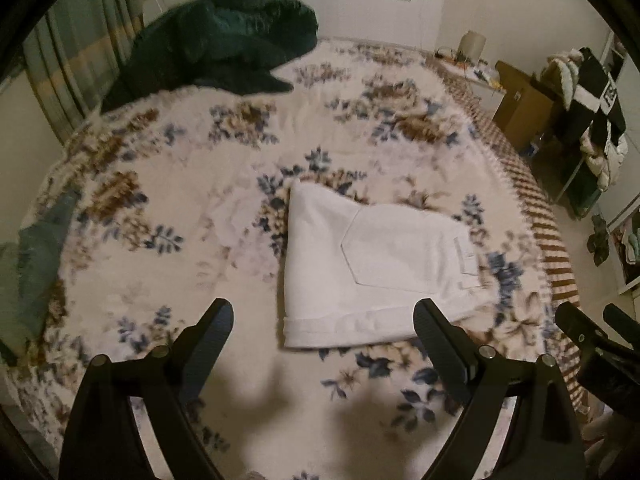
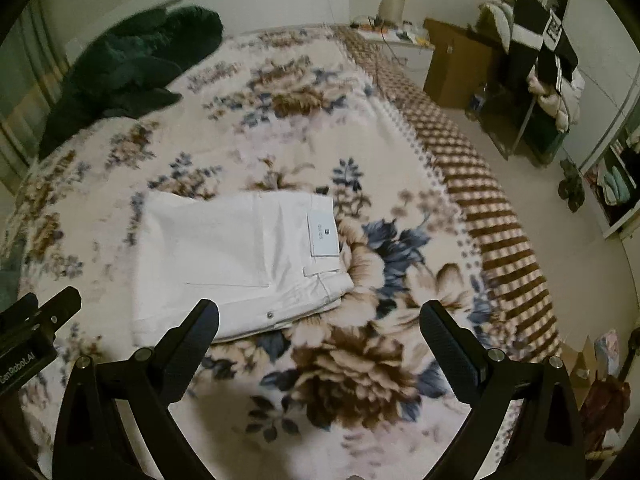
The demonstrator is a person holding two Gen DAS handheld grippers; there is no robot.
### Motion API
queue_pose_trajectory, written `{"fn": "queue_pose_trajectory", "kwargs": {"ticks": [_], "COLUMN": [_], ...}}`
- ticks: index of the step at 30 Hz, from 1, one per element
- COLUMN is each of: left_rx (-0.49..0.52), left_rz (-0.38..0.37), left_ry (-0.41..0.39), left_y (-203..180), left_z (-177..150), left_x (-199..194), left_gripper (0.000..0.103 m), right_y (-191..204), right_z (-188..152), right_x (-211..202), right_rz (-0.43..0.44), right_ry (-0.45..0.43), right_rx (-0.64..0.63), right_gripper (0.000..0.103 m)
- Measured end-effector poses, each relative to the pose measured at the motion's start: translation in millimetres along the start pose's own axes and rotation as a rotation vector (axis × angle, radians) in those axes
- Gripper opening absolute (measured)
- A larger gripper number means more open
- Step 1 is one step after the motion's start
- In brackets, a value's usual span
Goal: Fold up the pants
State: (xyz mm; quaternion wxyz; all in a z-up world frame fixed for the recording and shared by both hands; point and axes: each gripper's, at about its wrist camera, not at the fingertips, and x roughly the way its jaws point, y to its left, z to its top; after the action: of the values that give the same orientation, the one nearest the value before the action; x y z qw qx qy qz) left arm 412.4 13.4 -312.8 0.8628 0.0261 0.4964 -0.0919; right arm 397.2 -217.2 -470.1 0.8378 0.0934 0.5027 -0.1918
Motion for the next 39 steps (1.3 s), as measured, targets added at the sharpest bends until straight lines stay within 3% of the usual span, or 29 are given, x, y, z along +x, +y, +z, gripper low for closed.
{"fn": "queue_pose_trajectory", "kwargs": {"ticks": [13,22,28,31,39], "left_rx": [0.014,-0.031,-0.055,-0.061,-0.048], "left_rz": [0.072,0.117,0.116,0.118,0.121], "left_ry": [-0.138,-0.21,-0.231,-0.237,-0.237], "left_y": [-36,-52,-56,-55,-54], "left_z": [-38,-73,-86,-89,-91], "left_x": [-213,-320,-353,-360,-367], "left_gripper": [0.092,0.092,0.093,0.1,0.101], "right_y": [-35,-71,-88,-91,-93], "right_z": [-34,-77,-98,-104,-102], "right_x": [-247,-395,-455,-474,-489], "right_rz": [0.09,0.163,0.172,0.168,0.137], "right_ry": [-0.21,-0.316,-0.352,-0.353,-0.344], "right_rx": [-0.066,-0.091,-0.112,-0.117,-0.118], "right_gripper": [0.102,0.102,0.102,0.103,0.103]}}
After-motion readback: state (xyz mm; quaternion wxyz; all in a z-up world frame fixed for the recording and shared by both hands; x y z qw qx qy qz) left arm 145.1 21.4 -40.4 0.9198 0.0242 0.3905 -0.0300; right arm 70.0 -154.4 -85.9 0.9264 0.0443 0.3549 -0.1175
